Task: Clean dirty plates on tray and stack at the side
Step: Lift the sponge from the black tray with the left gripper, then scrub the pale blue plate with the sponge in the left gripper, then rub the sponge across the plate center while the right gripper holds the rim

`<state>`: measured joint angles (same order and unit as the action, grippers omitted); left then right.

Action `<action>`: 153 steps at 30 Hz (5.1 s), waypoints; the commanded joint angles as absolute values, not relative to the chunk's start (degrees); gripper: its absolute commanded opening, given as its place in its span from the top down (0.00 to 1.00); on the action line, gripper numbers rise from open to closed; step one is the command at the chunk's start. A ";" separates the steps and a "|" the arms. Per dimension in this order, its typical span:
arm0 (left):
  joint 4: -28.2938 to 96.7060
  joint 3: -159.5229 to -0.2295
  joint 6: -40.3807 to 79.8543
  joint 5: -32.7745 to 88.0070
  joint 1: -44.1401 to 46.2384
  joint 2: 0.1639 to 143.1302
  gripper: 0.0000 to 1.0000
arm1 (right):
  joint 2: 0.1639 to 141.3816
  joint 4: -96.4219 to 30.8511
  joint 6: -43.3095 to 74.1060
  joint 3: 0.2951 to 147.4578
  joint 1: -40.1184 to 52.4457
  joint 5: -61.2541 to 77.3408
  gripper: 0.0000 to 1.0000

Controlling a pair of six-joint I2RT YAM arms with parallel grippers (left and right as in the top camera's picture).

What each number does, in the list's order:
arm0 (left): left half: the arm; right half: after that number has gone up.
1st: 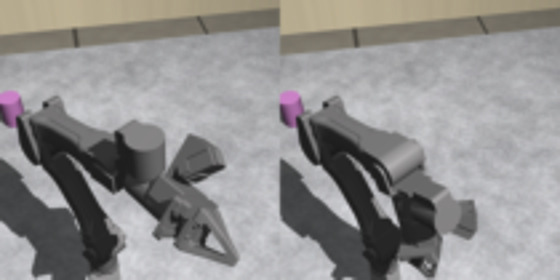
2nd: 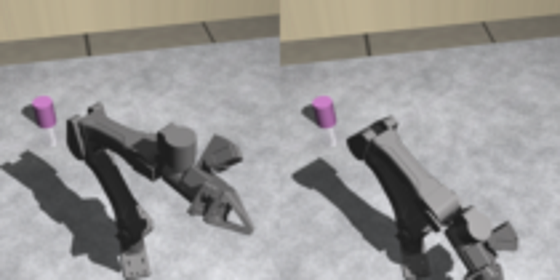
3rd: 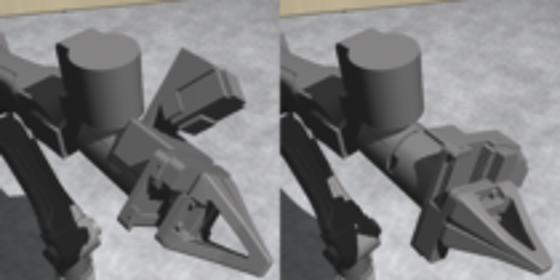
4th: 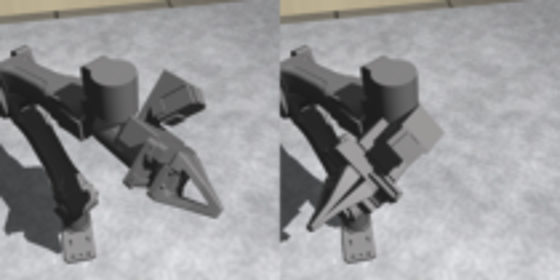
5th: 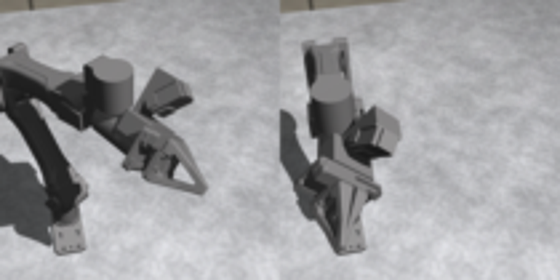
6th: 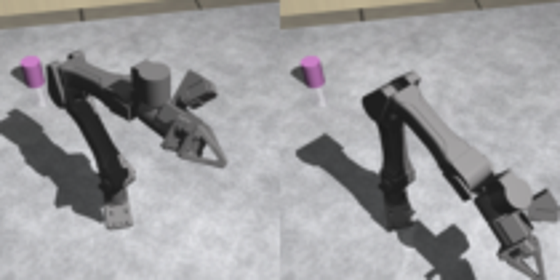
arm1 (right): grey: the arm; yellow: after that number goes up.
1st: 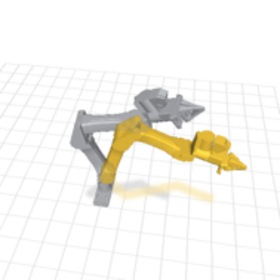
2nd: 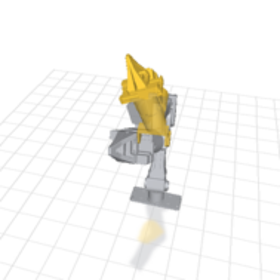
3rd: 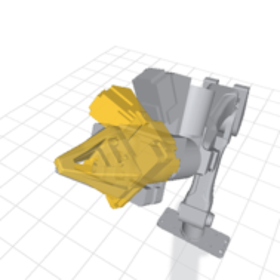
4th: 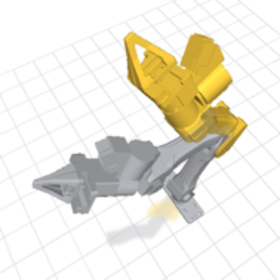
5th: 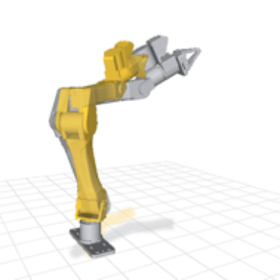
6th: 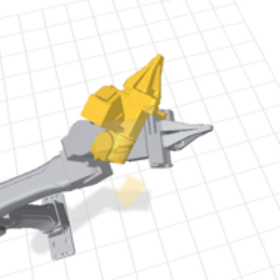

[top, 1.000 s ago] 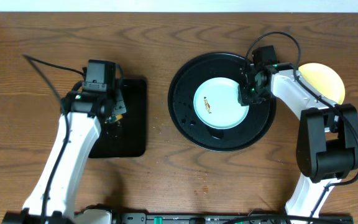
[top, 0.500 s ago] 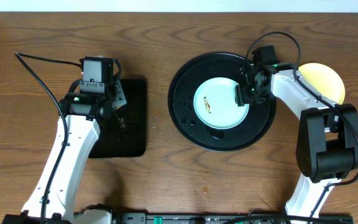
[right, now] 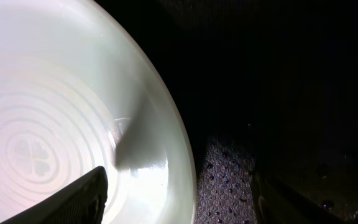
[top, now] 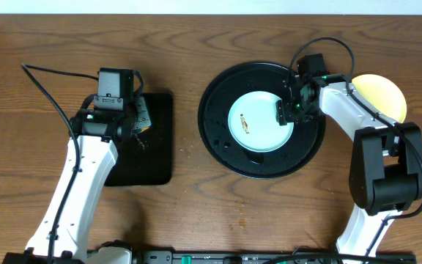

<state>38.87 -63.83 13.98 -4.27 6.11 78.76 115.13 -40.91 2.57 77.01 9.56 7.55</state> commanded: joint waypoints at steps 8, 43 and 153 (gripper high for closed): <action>37.91 -63.96 11.94 -6.00 6.13 80.03 0.93 | 115.15 -40.86 2.74 76.58 9.82 7.81 0.27; 32.75 -65.08 15.14 10.44 6.35 85.95 0.93 | 115.15 -40.86 2.74 76.58 9.82 7.81 0.27; 26.46 -89.03 17.47 35.57 26.00 120.70 0.92 | 115.15 -40.05 13.21 76.31 9.82 8.86 0.96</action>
<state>27.29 -89.27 16.93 32.99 26.61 119.26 115.13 -40.16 13.19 76.75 9.61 9.43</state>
